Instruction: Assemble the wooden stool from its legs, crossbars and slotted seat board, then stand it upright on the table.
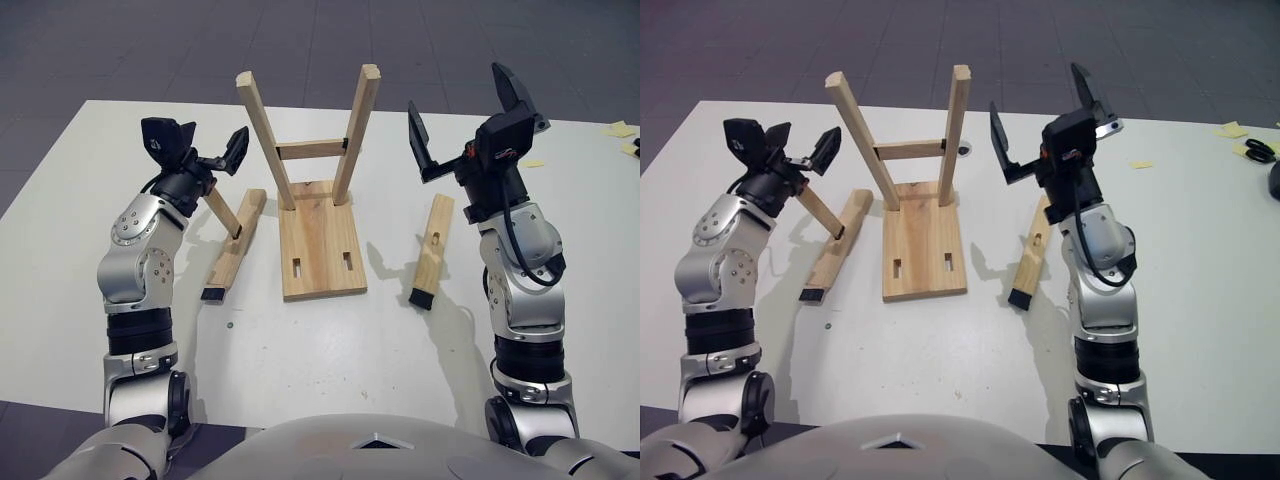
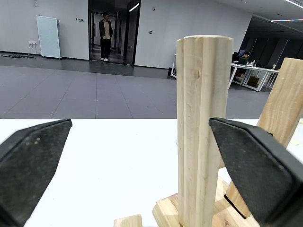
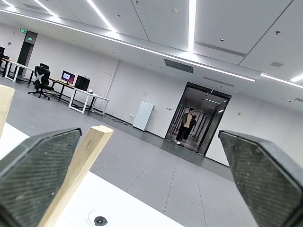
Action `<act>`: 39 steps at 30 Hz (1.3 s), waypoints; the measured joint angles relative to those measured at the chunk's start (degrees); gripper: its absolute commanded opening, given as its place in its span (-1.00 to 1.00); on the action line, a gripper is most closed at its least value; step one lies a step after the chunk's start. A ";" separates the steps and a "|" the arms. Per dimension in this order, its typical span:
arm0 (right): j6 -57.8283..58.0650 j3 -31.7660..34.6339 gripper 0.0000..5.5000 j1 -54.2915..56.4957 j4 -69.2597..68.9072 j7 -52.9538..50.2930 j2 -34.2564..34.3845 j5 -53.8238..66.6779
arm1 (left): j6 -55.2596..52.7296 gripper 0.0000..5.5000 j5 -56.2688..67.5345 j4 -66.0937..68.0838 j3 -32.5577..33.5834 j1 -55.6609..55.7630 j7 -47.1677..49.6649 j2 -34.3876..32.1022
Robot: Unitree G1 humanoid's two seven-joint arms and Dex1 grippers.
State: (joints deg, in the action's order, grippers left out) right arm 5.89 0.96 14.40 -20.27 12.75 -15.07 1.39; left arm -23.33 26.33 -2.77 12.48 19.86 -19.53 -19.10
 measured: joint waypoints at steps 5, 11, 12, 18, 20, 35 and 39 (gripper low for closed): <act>0.00 -0.03 0.96 0.01 0.00 0.00 0.09 0.00 | -0.78 0.96 0.90 -0.83 1.39 1.80 0.39 -0.17; 0.01 -0.07 0.96 0.01 -0.03 0.00 0.19 0.00 | -1.66 0.96 2.02 -3.62 3.29 6.56 1.35 -1.65; 0.01 -0.09 0.96 0.01 -0.03 0.00 0.21 0.01 | -1.69 0.96 2.04 -3.81 3.41 6.76 1.39 -1.78; 0.24 -1.11 0.96 -0.28 -0.06 -0.01 0.55 -0.08 | -0.37 0.96 -0.45 3.54 1.15 2.32 0.62 -0.54; 0.51 -1.75 0.96 -1.14 -0.06 0.02 0.94 -0.11 | 3.51 0.96 -1.49 5.29 0.27 0.71 -0.14 0.29; 1.67 -3.04 0.96 -3.79 -1.78 0.00 2.07 -0.01 | 2.50 0.96 -1.83 2.03 1.10 -0.28 2.50 -0.48; 2.36 -3.99 0.96 -5.85 -3.17 0.22 2.35 0.03 | -6.18 0.96 -0.03 -4.54 4.13 0.88 5.29 -3.96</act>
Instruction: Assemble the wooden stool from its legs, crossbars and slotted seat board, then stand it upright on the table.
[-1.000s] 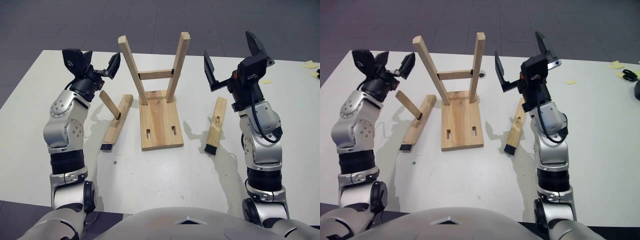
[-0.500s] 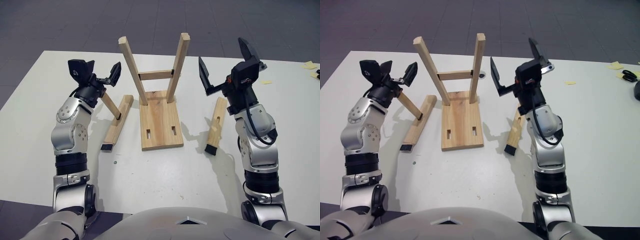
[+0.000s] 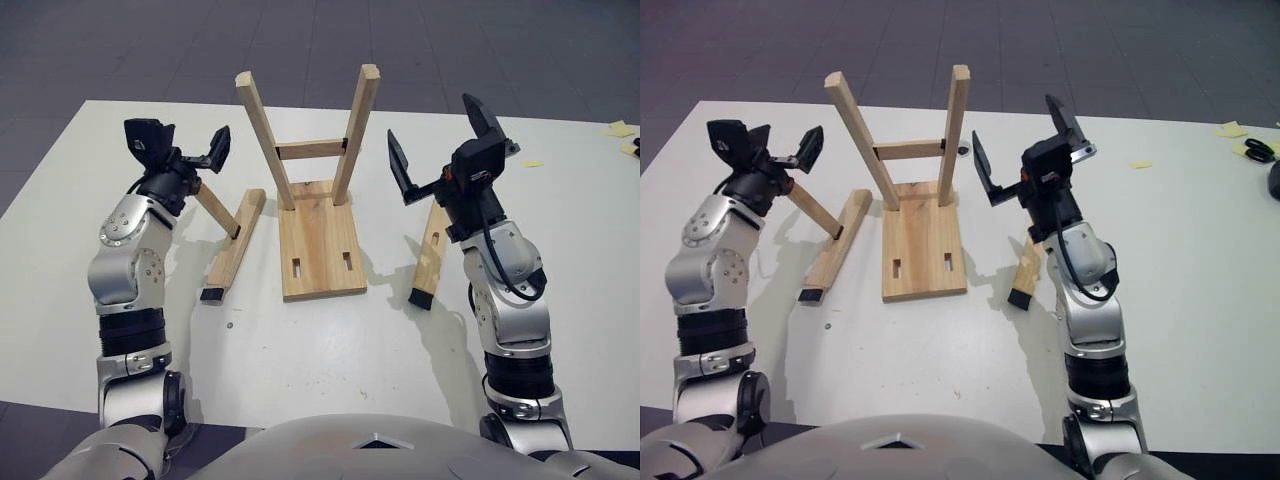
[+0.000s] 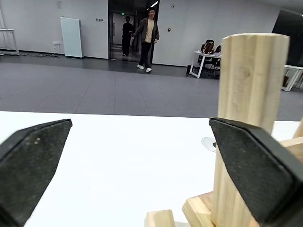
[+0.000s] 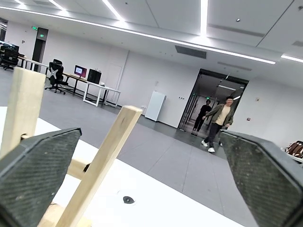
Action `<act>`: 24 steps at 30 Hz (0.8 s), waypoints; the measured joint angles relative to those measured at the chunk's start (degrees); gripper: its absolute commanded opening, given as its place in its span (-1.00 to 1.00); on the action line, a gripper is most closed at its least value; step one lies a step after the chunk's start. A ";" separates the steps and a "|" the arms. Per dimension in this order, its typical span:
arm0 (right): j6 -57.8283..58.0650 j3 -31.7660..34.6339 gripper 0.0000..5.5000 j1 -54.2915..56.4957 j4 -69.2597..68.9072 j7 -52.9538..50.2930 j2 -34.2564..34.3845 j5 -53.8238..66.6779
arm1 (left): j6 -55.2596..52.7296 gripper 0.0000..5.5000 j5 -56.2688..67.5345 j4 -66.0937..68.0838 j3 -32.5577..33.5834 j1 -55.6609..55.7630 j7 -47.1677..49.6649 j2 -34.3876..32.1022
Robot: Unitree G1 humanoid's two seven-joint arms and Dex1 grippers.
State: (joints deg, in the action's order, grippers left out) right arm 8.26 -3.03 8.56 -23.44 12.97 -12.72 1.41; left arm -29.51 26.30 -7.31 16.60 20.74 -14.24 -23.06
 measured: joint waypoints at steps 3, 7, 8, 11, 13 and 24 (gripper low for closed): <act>0.28 -0.20 0.96 -0.59 -0.49 0.06 0.10 -0.01 | -6.88 0.96 4.71 -6.96 3.27 3.42 -0.02 -4.27; 0.45 -0.36 0.96 -1.92 -1.23 0.25 0.07 -0.02 | -17.02 0.96 11.32 -11.25 7.85 0.43 -4.17 -11.60; 0.49 -0.15 0.96 -2.45 -1.42 0.24 -0.01 -0.02 | -19.65 0.96 12.46 -11.79 8.92 -2.31 -5.79 -13.38; 0.56 0.28 0.96 -3.37 -1.85 0.17 -0.20 -0.06 | -25.88 0.96 15.63 -13.32 10.18 -9.20 -9.32 -16.47; 0.62 0.50 0.96 -3.73 -2.30 0.11 -0.26 -0.06 | -28.39 0.96 16.85 -15.07 9.82 -12.07 -11.64 -18.46; 1.27 1.15 0.96 -4.81 -3.03 -0.28 -0.54 -0.55 | -27.57 0.96 8.63 -17.84 -5.73 -18.76 -13.65 -21.08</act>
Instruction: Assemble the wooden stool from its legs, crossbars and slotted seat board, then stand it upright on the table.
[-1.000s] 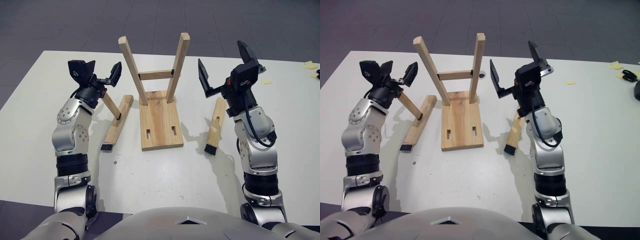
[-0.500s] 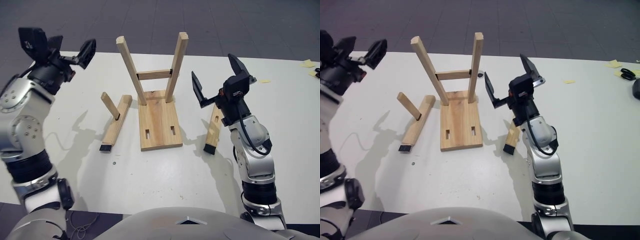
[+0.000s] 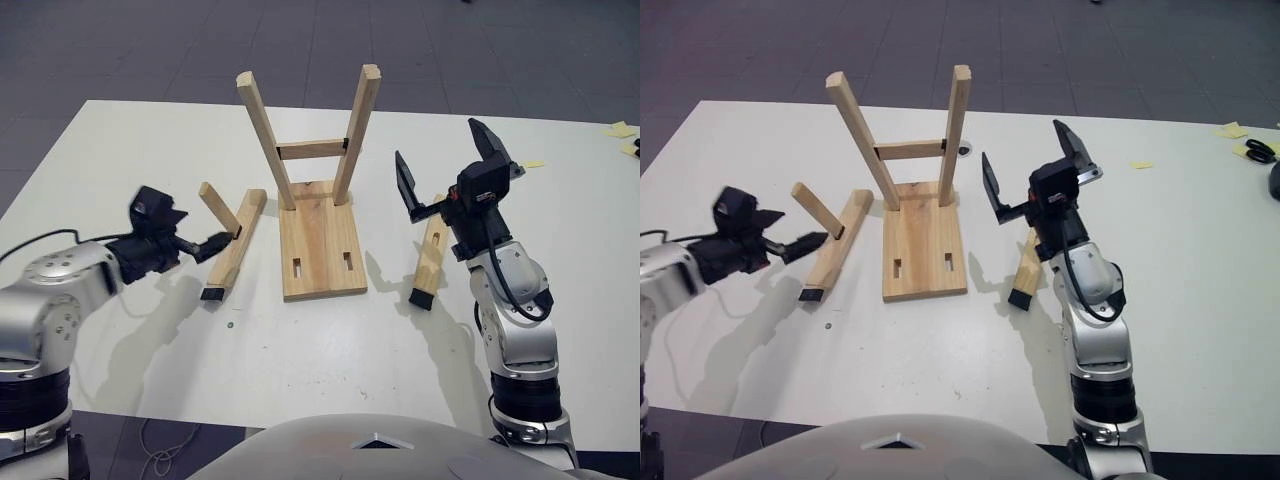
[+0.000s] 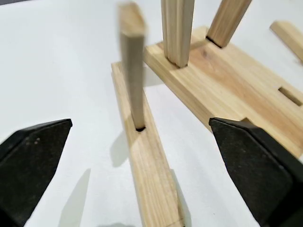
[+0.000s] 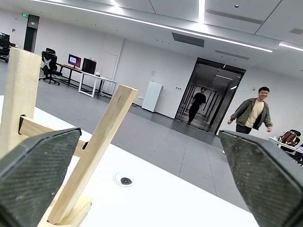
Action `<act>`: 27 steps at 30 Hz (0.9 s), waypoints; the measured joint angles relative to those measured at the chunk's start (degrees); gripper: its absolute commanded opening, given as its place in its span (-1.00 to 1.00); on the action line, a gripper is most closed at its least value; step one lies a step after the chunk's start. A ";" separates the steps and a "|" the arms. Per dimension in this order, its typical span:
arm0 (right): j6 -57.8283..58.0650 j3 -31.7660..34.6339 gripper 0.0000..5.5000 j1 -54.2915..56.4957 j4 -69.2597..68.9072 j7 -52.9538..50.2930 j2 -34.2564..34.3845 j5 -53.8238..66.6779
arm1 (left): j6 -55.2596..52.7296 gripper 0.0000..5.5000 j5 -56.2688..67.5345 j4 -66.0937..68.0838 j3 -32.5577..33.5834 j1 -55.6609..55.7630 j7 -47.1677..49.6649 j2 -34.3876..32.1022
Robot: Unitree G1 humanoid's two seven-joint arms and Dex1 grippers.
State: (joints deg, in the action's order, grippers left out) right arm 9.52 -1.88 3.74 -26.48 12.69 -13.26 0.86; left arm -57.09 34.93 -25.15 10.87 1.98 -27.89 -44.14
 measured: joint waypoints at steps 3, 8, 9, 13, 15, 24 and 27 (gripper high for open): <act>0.15 -0.09 0.96 0.38 0.05 -0.02 0.10 -0.25 | 2.46 0.96 -5.66 2.56 -5.74 -0.48 0.25 0.14; 0.15 -0.23 0.96 0.81 0.14 -0.07 0.25 -0.68 | 6.34 0.75 -12.58 7.14 -12.46 -2.29 -0.11 -0.09; 0.15 -0.32 0.96 0.83 0.14 -0.07 0.31 -0.71 | 7.15 0.66 -13.04 7.39 -12.89 -2.22 -0.32 -0.11; 0.15 -0.68 0.96 0.84 0.14 -0.13 0.60 -0.85 | 8.68 0.42 -14.53 7.73 -14.17 -1.86 -1.86 -0.12; 0.15 -0.75 0.96 0.84 0.14 -0.28 0.72 -0.99 | 9.14 0.32 -14.69 8.26 -14.45 -1.46 -2.59 -0.12; 0.16 -0.76 0.96 0.96 0.12 -0.85 1.13 -1.40 | 12.88 -0.18 -20.31 10.99 -16.56 0.26 -4.76 -2.51; 0.16 -0.29 0.96 0.95 0.12 -0.94 1.06 -1.41 | 13.11 -0.21 -21.38 11.06 -16.87 0.51 -5.04 -2.53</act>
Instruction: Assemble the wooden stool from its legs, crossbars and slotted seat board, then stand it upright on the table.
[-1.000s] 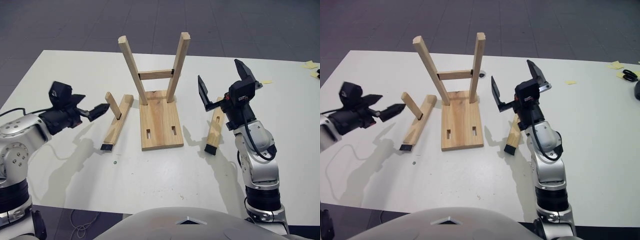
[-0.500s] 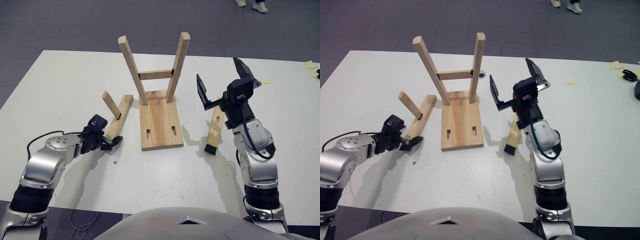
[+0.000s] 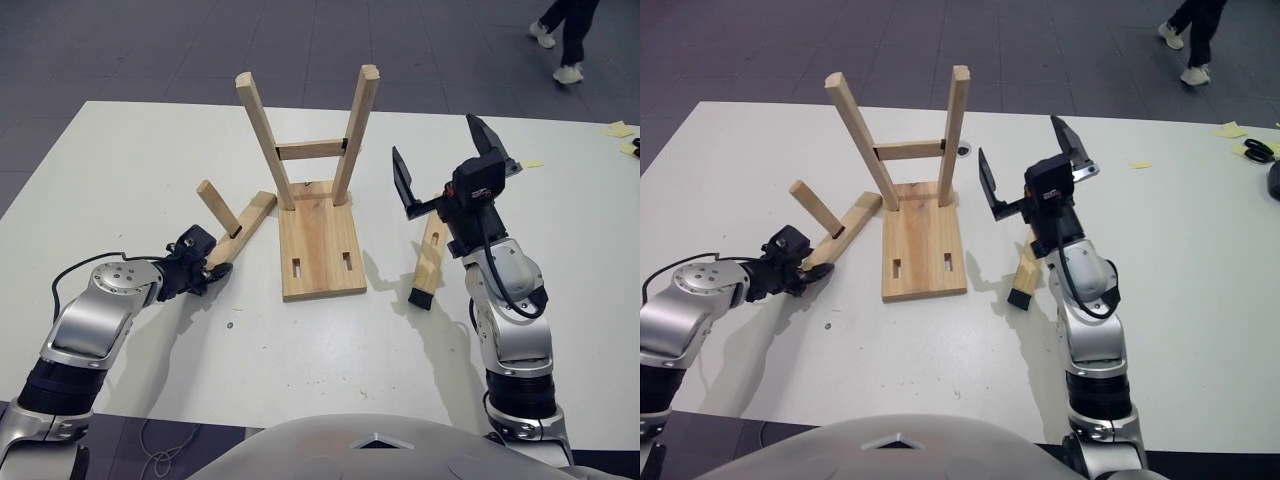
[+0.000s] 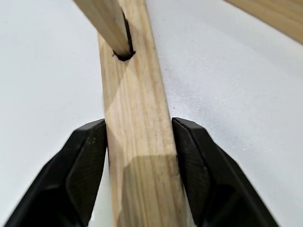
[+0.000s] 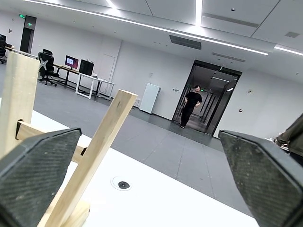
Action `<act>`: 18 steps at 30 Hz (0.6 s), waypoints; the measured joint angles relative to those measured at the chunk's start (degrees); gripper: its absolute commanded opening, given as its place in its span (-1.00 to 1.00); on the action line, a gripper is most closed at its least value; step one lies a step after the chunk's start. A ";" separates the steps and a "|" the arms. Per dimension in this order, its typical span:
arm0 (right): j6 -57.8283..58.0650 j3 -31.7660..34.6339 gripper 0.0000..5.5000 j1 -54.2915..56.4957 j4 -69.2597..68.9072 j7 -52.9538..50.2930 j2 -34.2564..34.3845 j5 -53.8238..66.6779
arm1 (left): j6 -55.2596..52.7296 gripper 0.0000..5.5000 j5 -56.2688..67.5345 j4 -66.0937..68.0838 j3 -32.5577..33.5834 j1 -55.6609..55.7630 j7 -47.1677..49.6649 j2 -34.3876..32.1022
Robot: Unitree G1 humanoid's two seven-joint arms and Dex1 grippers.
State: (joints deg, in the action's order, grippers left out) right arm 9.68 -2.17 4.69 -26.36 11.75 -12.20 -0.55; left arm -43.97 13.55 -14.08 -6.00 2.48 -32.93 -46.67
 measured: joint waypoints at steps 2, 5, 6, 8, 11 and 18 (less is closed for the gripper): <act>0.00 0.33 0.96 0.00 -0.01 -0.21 0.01 0.00 | -0.05 -0.21 -0.17 0.16 -0.21 0.35 -0.20 0.07; -0.15 0.56 0.96 0.11 0.19 -0.14 -0.01 0.08 | -1.03 -0.21 -0.15 0.41 0.37 0.99 -0.09 0.94; -0.38 0.91 0.96 0.38 0.63 0.10 -0.13 0.30 | -1.32 -0.22 0.02 0.42 0.96 0.97 0.39 1.43; -0.22 2.77 0.96 2.04 1.76 0.37 -0.68 1.79 | 0.44 -0.25 -0.45 3.31 5.59 2.57 6.25 5.35; 2.60 6.23 0.96 6.60 2.73 0.22 0.08 7.20 | 6.84 -0.26 -2.77 5.59 14.85 12.26 18.29 9.66; 20.13 19.48 0.96 31.31 10.06 -1.07 1.27 39.48 | 24.86 -0.26 -8.34 -1.52 14.64 30.40 24.54 11.30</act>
State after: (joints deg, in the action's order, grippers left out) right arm 29.81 17.31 36.00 -16.30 10.68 -10.93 38.93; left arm -19.12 5.21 -15.60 8.65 32.88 -8.39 -35.37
